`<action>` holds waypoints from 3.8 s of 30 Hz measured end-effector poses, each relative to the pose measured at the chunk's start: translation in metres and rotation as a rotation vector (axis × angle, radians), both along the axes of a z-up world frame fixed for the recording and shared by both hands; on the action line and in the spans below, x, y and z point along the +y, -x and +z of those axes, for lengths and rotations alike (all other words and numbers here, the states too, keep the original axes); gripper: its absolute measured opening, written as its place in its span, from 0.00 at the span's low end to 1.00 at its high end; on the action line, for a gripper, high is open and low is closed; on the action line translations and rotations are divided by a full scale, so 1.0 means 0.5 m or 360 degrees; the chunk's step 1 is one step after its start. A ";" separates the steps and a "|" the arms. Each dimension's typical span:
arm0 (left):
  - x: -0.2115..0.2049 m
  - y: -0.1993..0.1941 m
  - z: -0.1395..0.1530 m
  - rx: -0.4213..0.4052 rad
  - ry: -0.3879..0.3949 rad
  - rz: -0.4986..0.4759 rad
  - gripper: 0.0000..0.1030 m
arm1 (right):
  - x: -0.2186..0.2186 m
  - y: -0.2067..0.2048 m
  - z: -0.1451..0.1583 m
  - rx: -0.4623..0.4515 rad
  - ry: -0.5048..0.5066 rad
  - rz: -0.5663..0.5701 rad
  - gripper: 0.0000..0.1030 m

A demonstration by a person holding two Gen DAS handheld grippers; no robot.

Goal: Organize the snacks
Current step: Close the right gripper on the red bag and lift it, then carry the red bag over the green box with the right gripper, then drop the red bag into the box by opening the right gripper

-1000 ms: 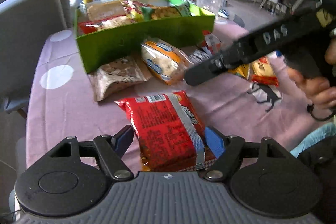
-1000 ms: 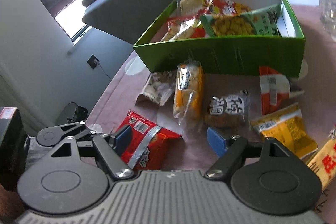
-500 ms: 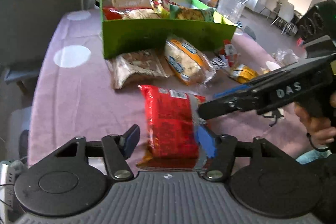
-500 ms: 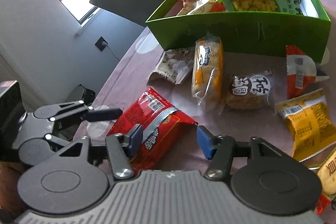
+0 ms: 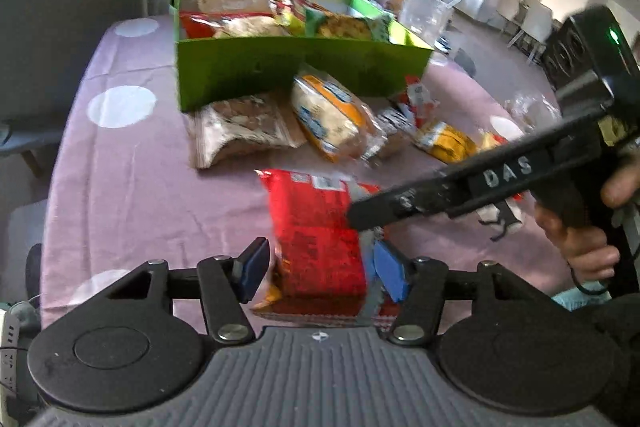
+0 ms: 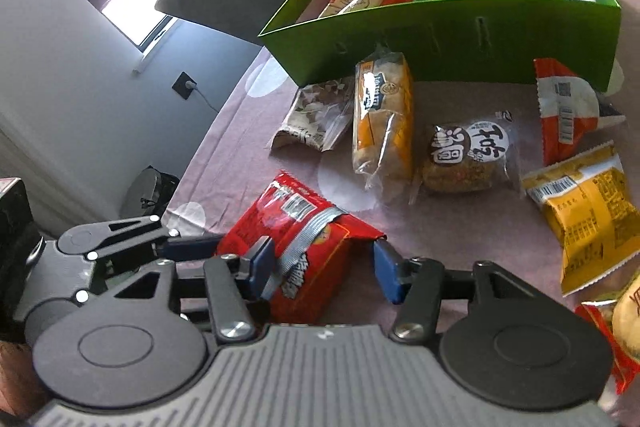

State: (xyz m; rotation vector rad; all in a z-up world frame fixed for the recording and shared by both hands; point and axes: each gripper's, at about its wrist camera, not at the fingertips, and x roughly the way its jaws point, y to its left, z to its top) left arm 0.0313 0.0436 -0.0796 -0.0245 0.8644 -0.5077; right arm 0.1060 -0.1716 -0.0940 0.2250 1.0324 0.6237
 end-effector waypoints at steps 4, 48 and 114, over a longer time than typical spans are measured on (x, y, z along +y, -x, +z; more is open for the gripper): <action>0.001 -0.015 -0.014 0.0026 0.0023 0.0003 0.55 | 0.005 -0.004 -0.002 0.0012 -0.0009 0.0003 0.54; -0.232 -0.183 0.190 -0.0548 -0.0133 -0.0260 0.56 | -0.126 -0.097 0.190 -0.0611 -0.0149 -0.0340 0.53; -0.177 -0.329 0.183 -0.0669 -0.0132 0.0028 0.75 | -0.186 -0.213 0.178 -0.0942 0.0041 -0.0446 0.54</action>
